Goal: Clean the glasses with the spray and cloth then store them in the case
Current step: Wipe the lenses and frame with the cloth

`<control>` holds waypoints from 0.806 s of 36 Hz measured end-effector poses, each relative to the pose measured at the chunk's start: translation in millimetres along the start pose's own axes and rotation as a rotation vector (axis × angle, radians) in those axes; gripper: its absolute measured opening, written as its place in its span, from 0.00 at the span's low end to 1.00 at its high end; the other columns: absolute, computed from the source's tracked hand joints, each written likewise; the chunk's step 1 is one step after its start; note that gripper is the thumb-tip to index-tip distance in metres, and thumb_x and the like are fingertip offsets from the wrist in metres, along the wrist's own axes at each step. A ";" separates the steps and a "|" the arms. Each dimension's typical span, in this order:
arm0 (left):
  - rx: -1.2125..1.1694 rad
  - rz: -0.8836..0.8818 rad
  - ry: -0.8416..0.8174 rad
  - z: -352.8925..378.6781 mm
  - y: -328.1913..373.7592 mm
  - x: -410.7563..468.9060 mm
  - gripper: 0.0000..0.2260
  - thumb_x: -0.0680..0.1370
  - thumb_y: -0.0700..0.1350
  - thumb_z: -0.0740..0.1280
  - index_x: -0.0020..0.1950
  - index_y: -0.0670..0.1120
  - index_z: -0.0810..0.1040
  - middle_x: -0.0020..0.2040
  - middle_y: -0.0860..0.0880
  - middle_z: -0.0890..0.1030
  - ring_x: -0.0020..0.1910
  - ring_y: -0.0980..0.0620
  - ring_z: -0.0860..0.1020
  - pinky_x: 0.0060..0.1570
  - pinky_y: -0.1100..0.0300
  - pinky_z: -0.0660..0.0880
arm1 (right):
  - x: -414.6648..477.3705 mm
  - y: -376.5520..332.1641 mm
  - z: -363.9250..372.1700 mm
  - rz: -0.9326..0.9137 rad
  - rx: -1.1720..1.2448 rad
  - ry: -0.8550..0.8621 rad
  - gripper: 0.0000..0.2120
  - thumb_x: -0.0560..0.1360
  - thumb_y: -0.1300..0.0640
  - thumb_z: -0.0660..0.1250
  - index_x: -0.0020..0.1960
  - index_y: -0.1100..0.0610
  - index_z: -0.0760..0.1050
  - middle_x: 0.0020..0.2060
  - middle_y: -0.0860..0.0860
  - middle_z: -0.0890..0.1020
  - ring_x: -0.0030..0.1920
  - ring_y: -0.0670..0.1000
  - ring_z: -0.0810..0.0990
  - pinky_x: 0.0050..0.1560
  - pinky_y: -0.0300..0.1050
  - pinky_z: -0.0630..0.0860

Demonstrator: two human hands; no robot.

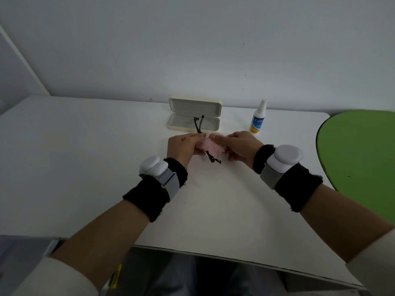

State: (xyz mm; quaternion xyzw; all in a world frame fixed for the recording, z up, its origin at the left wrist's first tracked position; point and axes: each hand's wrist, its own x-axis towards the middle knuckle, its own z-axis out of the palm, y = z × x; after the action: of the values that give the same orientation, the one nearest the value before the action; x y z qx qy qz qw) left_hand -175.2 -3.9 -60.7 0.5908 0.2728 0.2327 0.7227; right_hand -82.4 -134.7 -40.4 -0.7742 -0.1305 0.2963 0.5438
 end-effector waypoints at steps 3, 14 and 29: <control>-0.024 -0.002 0.004 0.3 -1.1 -0.6 0.04 0.72 0.35 0.70 0.42 0.41 0.85 0.35 0.42 0.82 0.32 0.48 0.79 0.34 0.58 0.80 | -0.3 0.7 -3.1 0.019 0.059 -0.032 0.17 0.69 0.47 0.77 0.40 0.60 0.78 0.29 0.53 0.78 0.24 0.46 0.74 0.29 0.38 0.75; -0.075 -0.060 0.017 -2.9 2.4 2.0 0.04 0.73 0.37 0.71 0.39 0.38 0.83 0.31 0.43 0.80 0.27 0.50 0.76 0.31 0.60 0.78 | -3.7 2.2 -14.2 0.072 0.242 -0.176 0.08 0.72 0.59 0.75 0.46 0.61 0.79 0.36 0.55 0.84 0.33 0.48 0.81 0.37 0.38 0.82; -0.095 -0.090 0.066 -2.5 3.2 3.4 0.03 0.71 0.37 0.73 0.38 0.39 0.83 0.29 0.46 0.81 0.26 0.52 0.77 0.29 0.63 0.75 | -11.1 -0.2 -4.9 0.044 0.099 -0.187 0.16 0.67 0.58 0.80 0.48 0.60 0.76 0.39 0.56 0.81 0.32 0.48 0.79 0.33 0.36 0.78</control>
State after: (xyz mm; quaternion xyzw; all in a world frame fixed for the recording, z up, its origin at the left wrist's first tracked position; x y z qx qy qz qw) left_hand -174.4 0.8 -58.4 0.5351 0.3112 0.2320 0.7503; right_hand -88.2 -144.2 -35.5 -0.7182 -0.1487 0.3852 0.5601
